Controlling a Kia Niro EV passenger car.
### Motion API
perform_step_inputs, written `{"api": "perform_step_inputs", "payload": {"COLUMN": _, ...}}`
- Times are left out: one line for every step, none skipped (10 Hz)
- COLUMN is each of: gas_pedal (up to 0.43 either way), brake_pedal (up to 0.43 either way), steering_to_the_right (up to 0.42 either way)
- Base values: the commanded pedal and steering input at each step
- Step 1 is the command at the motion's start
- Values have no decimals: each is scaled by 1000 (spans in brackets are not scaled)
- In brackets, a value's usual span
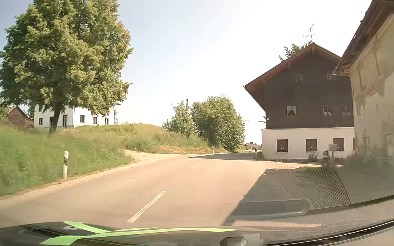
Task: Follow the waypoints while adhering to traffic rules and regulations
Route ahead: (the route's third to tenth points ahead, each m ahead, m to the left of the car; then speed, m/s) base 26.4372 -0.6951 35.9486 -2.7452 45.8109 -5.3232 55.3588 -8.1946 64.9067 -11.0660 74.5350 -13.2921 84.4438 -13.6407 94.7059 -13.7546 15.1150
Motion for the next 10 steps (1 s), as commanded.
{"api": "perform_step_inputs", "payload": {"gas_pedal": 47, "brake_pedal": 0, "steering_to_the_right": 25}}
{"api": "perform_step_inputs", "payload": {"gas_pedal": 47, "brake_pedal": 0, "steering_to_the_right": 26}}
{"api": "perform_step_inputs", "payload": {"gas_pedal": 47, "brake_pedal": 0, "steering_to_the_right": 28}}
{"api": "perform_step_inputs", "payload": {"gas_pedal": 47, "brake_pedal": 0, "steering_to_the_right": 31}}
{"api": "perform_step_inputs", "payload": {"gas_pedal": 59, "brake_pedal": 0, "steering_to_the_right": 34}}
{"api": "perform_step_inputs", "payload": {"gas_pedal": 59, "brake_pedal": 0, "steering_to_the_right": 35}}
{"api": "perform_step_inputs", "payload": {"gas_pedal": 59, "brake_pedal": 0, "steering_to_the_right": 36}}
{"api": "perform_step_inputs", "payload": {"gas_pedal": 59, "brake_pedal": 0, "steering_to_the_right": 42}}
{"api": "perform_step_inputs", "payload": {"gas_pedal": 59, "brake_pedal": 0, "steering_to_the_right": 43}}
{"api": "perform_step_inputs", "payload": {"gas_pedal": 59, "brake_pedal": 0, "steering_to_the_right": 41}}
